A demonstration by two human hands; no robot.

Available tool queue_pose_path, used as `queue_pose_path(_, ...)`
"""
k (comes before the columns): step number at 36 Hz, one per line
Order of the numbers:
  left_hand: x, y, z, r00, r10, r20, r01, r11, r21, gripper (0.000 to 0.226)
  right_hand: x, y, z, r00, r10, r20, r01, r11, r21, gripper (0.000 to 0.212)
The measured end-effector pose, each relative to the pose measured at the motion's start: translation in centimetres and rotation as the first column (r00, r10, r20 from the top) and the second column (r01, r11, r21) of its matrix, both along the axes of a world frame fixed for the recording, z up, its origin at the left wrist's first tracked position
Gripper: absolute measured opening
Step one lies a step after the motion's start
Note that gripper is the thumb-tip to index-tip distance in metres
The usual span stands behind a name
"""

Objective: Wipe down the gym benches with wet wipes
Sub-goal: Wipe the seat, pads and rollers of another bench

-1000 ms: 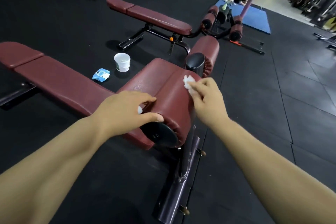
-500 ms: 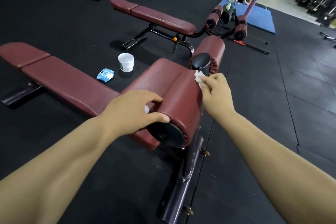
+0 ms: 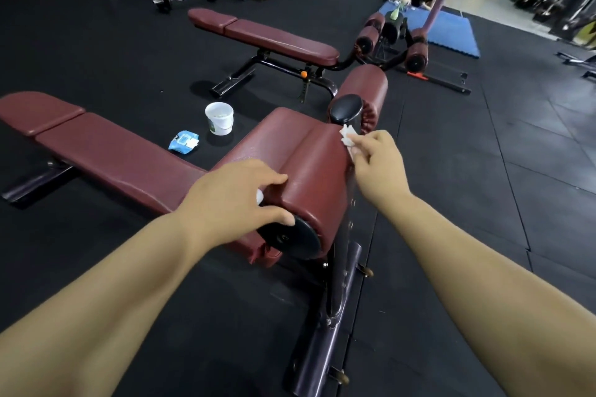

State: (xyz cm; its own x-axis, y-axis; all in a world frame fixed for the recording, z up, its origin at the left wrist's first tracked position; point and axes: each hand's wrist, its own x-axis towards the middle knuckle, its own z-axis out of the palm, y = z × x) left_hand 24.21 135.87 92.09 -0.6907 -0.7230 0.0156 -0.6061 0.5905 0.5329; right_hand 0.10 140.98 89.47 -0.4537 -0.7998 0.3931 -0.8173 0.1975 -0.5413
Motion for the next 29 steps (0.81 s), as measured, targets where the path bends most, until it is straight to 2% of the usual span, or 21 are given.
queue_pose_path(2, 0.7, -0.6, -0.3, 0.999, 0.019, 0.046, -0.023, 0.996, 0.081, 0.055, 2.2, 1.3, -0.3, 0.996, 0.087, -0.032, -0.088, 0.995, -0.05, 0.027)
queue_pose_path(5, 1.8, -0.9, -0.9, 0.998, 0.037, 0.05, -0.046, 0.98, 0.192, 0.036, 6.0, 4.8, -0.5, 0.933, 0.337, -0.129, -0.35, 0.932, -0.093, 0.025)
queue_pose_path(7, 1.9, -0.6, -1.1, 0.997, 0.028, 0.078, -0.039, 0.988, 0.152, 0.034, 7.2, 6.6, -0.5, 0.846, 0.498, -0.192, -0.518, 0.852, -0.074, 0.026)
queue_pose_path(8, 1.8, -0.4, -1.0, 0.996, 0.015, 0.093, -0.024, 0.995, 0.095, 0.041, 7.1, 6.8, -0.6, 0.815, 0.539, -0.216, -0.562, 0.825, -0.063, 0.026)
queue_pose_path(10, 1.3, 0.4, -0.5, 0.997, -0.008, 0.083, 0.009, 1.0, -0.005, 0.064, 6.0, 6.1, -0.6, 0.823, 0.522, -0.224, -0.545, 0.837, -0.054, 0.026)
queue_pose_path(12, 0.6, 1.4, 0.1, 0.998, -0.01, 0.06, 0.013, 0.998, -0.061, 0.075, 4.3, 4.3, -0.6, 0.903, 0.389, -0.183, -0.408, 0.91, -0.08, 0.023)
queue_pose_path(14, -0.1, 1.9, 0.3, 0.999, -0.001, 0.05, 0.007, 0.994, -0.107, 0.073, 2.5, 2.2, -0.5, 0.975, 0.203, -0.085, -0.211, 0.972, -0.098, 0.023)
queue_pose_path(16, -0.2, 1.9, 0.0, 0.999, 0.029, 0.023, -0.027, 0.995, -0.095, 0.066, 0.9, 0.8, -0.1, 0.999, 0.044, 0.018, -0.043, 0.997, -0.059, 0.026)
queue_pose_path(19, 0.4, 1.3, -0.3, 0.996, 0.074, 0.045, -0.072, 0.997, -0.031, 0.06, 0.2, 0.3, -0.2, 0.995, -0.054, 0.088, 0.055, 0.998, -0.013, 0.027)
queue_pose_path(21, 0.9, 0.9, -0.6, 0.992, 0.088, 0.093, -0.089, 0.996, 0.007, 0.054, 1.7, 1.6, -0.4, 0.998, -0.005, 0.066, 0.007, 0.999, -0.035, 0.026)
queue_pose_path(25, 1.7, 0.7, -1.1, 0.991, 0.08, 0.104, -0.089, 0.993, 0.081, 0.048, 6.3, 6.3, -1.4, 0.955, 0.285, -0.084, -0.295, 0.944, -0.145, 0.025)
queue_pose_path(27, 1.5, 1.2, -1.0, 0.995, 0.028, 0.092, -0.028, 1.0, -0.001, 0.047, 7.3, 8.1, -1.8, 0.919, 0.38, -0.109, -0.393, 0.909, -0.14, 0.029)
queue_pose_path(29, 0.9, 2.1, -0.4, 0.995, -0.013, 0.101, 0.023, 0.996, -0.091, 0.062, 6.7, 8.2, -1.8, 0.912, 0.392, -0.123, -0.406, 0.905, -0.123, 0.03)
